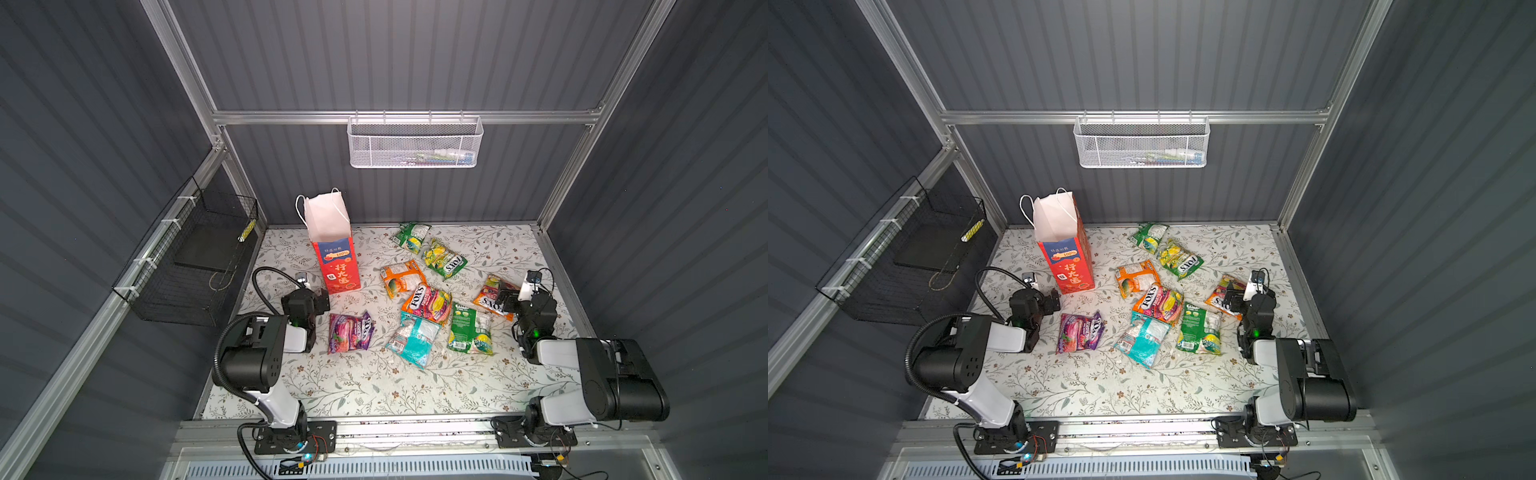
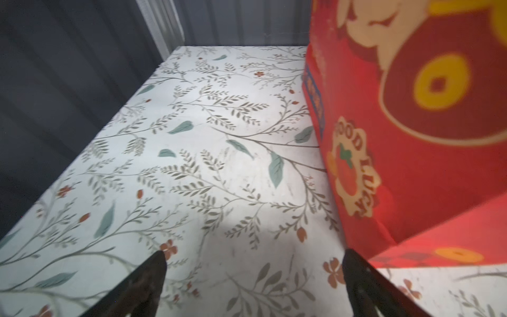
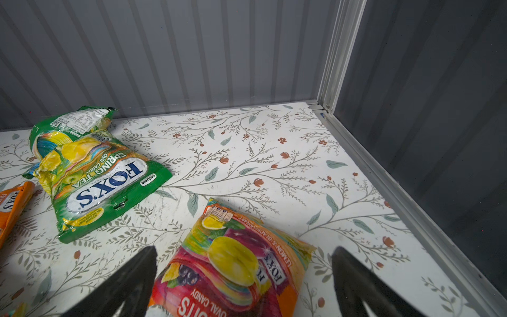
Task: Place the snacks into the paper bag
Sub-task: Pick up the paper bag from the top-left of the table.
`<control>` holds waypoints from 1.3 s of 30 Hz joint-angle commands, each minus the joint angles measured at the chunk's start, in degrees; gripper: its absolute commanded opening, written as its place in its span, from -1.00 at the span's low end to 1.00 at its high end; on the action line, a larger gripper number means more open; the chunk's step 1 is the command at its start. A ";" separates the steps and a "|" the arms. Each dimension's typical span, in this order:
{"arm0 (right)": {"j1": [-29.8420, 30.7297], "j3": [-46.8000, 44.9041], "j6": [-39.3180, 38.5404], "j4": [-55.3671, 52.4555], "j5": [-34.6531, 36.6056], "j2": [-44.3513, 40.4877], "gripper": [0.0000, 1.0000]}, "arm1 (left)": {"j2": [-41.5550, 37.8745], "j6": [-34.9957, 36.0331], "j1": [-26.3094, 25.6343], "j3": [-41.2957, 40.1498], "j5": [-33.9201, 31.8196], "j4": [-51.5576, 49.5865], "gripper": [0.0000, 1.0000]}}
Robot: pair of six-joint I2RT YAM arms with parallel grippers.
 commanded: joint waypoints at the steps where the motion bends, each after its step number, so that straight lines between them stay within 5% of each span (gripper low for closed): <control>1: 0.05 -3.24 1.69 2.42 4.43 -5.22 0.98 | -6.49 -1.97 -0.27 1.82 -5.17 -5.90 1.00; 5: 3.29 -2.22 1.85 -9.78 12.05 -18.24 0.99 | -12.33 -7.15 -0.45 4.77 -10.01 -18.11 0.99; 9: 3.87 0.20 23.93 -26.45 21.04 -32.00 0.98 | -16.50 -20.49 -0.45 17.96 -12.72 -47.52 1.00; 14: 3.06 -6.92 38.23 -21.20 21.02 -42.88 0.98 | -20.70 -28.95 -0.40 27.71 -2.38 -66.39 0.99; 18: -0.63 -1.54 43.29 -39.81 9.18 -49.88 0.98 | -26.33 -29.40 -0.45 31.38 9.11 -71.60 0.99; 22: -0.59 7.27 41.67 -56.03 5.74 -45.29 0.99 | -29.98 -29.16 -0.45 37.24 15.34 -75.27 1.00; 27: -0.37 13.15 42.85 -65.80 0.61 -38.68 0.99 | -21.98 -26.61 -0.54 50.66 20.95 -82.55 1.00; 31: 0.67 14.78 41.01 -67.21 -10.44 -37.07 0.99 | -14.75 -25.25 -0.54 61.01 20.20 -87.20 1.00; 39: 3.55 16.09 34.77 -72.01 -13.73 -36.08 0.99 | -0.42 -25.50 -0.63 76.94 13.33 -96.17 0.99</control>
